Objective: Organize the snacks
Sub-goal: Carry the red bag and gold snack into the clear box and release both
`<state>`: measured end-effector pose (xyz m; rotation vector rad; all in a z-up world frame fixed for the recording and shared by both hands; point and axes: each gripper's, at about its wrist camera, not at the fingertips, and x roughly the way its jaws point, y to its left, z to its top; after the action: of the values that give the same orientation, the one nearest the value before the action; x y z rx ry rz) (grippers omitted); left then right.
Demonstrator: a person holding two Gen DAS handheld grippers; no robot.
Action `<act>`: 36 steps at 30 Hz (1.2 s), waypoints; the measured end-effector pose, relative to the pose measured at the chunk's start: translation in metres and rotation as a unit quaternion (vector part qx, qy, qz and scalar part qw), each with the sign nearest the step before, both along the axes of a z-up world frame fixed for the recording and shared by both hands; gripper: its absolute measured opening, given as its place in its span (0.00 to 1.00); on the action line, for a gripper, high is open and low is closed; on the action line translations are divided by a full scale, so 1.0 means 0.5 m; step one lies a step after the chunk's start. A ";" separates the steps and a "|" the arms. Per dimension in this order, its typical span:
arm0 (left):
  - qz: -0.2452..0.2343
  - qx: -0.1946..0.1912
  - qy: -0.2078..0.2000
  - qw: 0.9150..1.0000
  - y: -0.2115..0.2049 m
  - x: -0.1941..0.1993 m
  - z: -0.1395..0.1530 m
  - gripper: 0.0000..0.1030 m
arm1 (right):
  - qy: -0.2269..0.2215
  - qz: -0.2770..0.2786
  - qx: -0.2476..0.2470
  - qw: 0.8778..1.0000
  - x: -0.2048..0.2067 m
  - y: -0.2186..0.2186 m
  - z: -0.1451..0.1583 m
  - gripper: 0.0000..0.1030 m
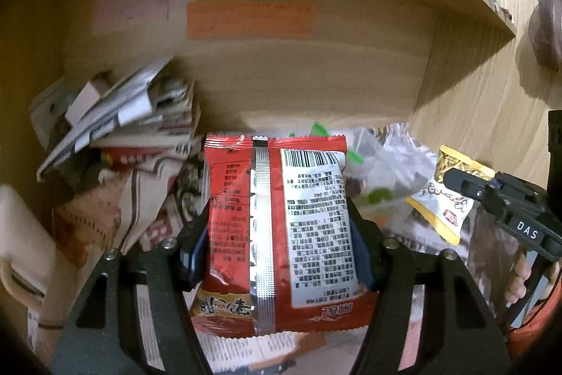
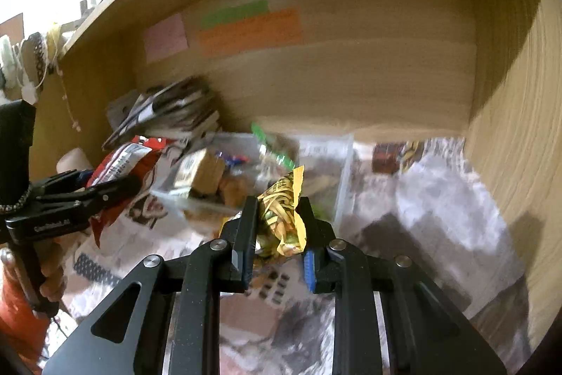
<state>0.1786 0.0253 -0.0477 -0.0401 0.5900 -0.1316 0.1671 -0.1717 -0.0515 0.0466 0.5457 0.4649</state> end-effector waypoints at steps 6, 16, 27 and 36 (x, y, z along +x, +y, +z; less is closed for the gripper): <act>0.001 -0.009 0.002 1.000 -0.009 0.055 0.020 0.63 | -0.023 -0.006 -0.013 1.000 0.040 -0.001 0.025 0.19; 0.008 -0.010 0.019 1.000 -0.031 0.151 0.015 0.63 | -0.027 -0.019 -0.041 0.999 0.121 0.004 0.028 0.19; 0.007 -0.006 0.060 0.998 -0.053 0.247 -0.030 0.64 | 0.023 -0.009 -0.076 0.997 0.220 0.033 -0.028 0.20; 0.015 -0.011 0.069 0.997 -0.050 0.271 -0.035 0.65 | 0.025 -0.004 -0.091 0.996 0.253 0.053 -0.032 0.21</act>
<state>0.3142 0.0003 -0.0653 -0.0796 0.7266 -0.1069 0.2935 -0.1452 -0.0676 -0.1138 0.6339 0.4052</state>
